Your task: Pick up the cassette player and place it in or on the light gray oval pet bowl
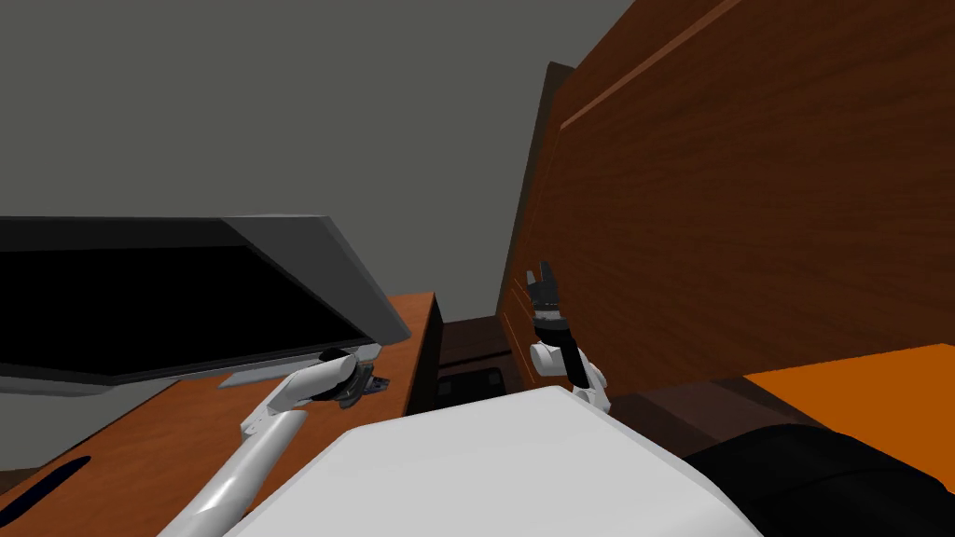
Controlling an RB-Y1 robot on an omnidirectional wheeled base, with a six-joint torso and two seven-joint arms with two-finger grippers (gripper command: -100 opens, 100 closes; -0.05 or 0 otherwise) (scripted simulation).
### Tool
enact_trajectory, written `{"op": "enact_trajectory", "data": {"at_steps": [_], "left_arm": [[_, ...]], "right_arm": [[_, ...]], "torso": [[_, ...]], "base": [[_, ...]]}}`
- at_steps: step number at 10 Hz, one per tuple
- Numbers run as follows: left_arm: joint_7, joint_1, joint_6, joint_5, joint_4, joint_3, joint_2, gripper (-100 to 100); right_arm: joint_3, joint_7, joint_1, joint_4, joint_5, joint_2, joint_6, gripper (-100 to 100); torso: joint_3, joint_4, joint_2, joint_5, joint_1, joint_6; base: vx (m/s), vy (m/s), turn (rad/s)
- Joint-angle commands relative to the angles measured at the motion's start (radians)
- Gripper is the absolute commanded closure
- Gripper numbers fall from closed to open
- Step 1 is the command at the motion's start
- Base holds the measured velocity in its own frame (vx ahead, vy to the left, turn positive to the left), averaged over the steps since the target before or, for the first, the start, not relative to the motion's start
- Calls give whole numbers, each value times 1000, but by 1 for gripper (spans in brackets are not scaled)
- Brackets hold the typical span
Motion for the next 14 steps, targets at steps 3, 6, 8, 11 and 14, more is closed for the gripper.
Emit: {"op": "enact_trajectory", "data": {"at_steps": [3, 6, 8, 11, 14], "left_arm": [[-25, 60, 23, 17, -97, -3, 11, 100], [-46, 111, 42, 30, -177, -7, 19, 100], [-46, 116, 44, 30, -186, -8, 19, 100], [-36, 70, 46, 47, -132, 8, 49, 100], [-24, 13, 47, 69, -53, 25, 90, 100]], "right_arm": [[0, 0, 0, 0, 0, 0, 0, 0], [0, 0, 0, 0, 0, 0, 0, 0], [0, 0, 0, 0, 0, 0, 0, 0], [0, 0, -1, 0, 0, 0, 0, 0], [0, 0, -1, 0, 0, 0, 0, 0]], "torso": [[-1, 0, -2, 0, -2, 1], [0, 0, 0, -1, -3, 1], [0, 0, 0, -1, -2, 2], [4, 2, 8, -1, 0, 5], [8, 3, 15, -1, 1, 3]], "base": [[130, -25, 159], [91, -28, 158], [76, -19, 90], [-67, 17, -170], [-148, 23, -192]]}}
